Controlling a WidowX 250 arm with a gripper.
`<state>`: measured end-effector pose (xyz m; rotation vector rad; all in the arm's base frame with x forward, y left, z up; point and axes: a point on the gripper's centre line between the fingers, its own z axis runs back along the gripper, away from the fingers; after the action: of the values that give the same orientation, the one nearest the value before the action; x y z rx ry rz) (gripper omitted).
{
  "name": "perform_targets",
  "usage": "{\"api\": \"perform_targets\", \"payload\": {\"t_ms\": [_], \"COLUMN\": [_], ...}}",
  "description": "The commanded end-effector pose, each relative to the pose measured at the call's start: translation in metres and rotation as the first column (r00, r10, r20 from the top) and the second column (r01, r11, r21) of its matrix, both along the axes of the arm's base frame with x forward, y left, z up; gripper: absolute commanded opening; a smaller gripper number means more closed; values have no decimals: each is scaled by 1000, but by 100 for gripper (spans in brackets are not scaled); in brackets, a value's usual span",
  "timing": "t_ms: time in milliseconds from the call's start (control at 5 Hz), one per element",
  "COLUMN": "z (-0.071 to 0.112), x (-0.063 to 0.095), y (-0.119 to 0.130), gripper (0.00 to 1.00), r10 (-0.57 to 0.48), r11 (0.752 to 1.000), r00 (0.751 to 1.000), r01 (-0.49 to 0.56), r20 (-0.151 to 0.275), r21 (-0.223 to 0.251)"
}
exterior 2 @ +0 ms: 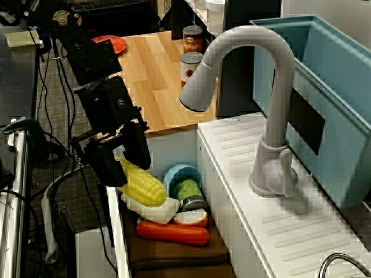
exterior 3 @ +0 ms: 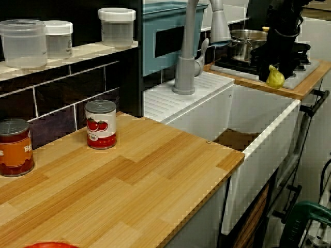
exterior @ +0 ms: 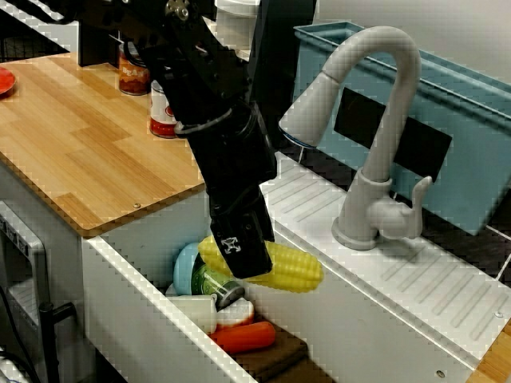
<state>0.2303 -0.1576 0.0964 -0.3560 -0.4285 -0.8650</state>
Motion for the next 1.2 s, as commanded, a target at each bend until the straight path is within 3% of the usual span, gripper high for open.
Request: {"api": "perform_targets", "payload": {"t_ms": [0, 1000], "z": [11, 20], "x": [12, 28], "y": [-10, -25], "gripper": [0, 0], "r10": [-4, 13], "r11": [1000, 999], "r00": [1000, 1000], "r01": [4, -12], "r20": [21, 13], "r21": [-19, -31]}}
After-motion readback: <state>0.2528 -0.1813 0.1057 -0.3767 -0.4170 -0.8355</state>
